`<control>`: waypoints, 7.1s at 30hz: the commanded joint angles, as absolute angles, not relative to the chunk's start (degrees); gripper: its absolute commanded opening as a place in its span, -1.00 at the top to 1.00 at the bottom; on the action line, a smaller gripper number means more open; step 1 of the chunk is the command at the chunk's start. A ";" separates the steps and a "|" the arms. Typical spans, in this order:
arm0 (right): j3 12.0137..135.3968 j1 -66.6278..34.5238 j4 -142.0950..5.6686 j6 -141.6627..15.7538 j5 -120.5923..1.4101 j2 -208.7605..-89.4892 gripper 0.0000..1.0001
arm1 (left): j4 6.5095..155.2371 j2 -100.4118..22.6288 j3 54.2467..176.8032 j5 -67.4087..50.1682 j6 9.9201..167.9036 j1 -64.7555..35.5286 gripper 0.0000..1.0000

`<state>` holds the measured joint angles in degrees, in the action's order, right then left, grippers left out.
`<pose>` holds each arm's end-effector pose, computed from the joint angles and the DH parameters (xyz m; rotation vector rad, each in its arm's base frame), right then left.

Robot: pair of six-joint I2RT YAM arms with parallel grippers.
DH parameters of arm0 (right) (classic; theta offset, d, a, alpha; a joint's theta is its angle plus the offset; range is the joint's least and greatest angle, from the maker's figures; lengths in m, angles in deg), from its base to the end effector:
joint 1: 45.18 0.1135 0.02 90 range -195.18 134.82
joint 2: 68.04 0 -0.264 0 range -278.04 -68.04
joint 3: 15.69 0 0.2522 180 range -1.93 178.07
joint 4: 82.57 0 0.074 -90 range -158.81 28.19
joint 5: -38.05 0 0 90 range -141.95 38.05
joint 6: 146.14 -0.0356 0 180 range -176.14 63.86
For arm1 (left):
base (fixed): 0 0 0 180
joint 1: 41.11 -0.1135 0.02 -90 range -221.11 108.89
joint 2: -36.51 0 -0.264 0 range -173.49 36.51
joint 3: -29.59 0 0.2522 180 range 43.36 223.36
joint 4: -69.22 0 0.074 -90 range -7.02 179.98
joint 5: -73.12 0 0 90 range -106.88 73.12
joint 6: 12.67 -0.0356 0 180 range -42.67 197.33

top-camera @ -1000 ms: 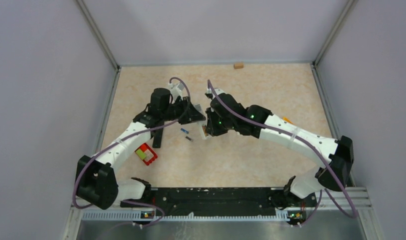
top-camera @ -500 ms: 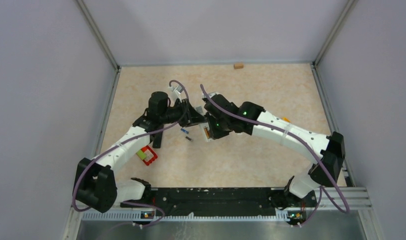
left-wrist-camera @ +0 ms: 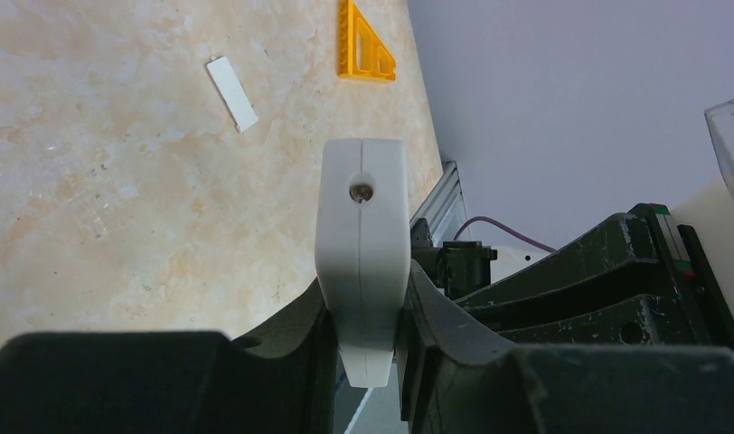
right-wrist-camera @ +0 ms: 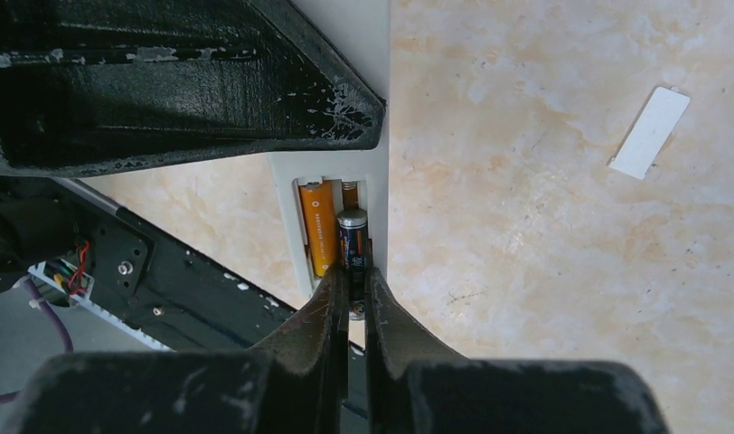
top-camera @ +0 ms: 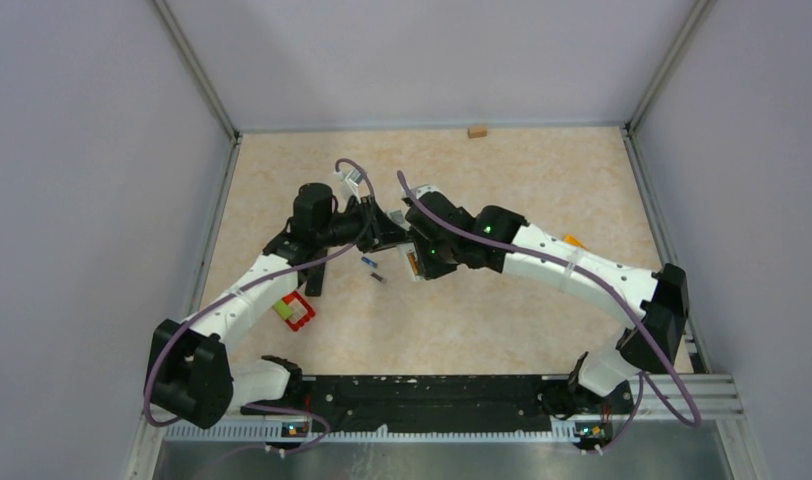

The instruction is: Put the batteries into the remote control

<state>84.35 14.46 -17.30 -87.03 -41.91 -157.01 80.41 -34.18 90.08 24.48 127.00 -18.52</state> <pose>0.1704 0.2786 0.3374 -0.5627 2.4867 0.4272 0.2446 -0.1272 0.2813 0.0341 2.1682 -1.4850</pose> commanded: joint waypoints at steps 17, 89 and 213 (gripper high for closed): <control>88.86 14.76 -18.03 -87.01 -40.33 -159.70 0.73 | 77.91 -34.61 90.75 35.42 133.50 -19.28 1.00; 86.84 12.59 -22.97 -86.45 -50.17 -158.24 0.65 | 73.84 -33.52 85.99 33.68 133.53 -26.26 1.00; 57.67 9.47 -82.74 -119.80 -33.66 -132.64 0.15 | 42.26 -32.96 94.94 29.64 187.09 -27.49 1.00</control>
<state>54.17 10.24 -84.82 -120.26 -33.86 -131.79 47.03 -33.05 92.20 27.30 187.11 -27.49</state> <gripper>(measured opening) 0.452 0.287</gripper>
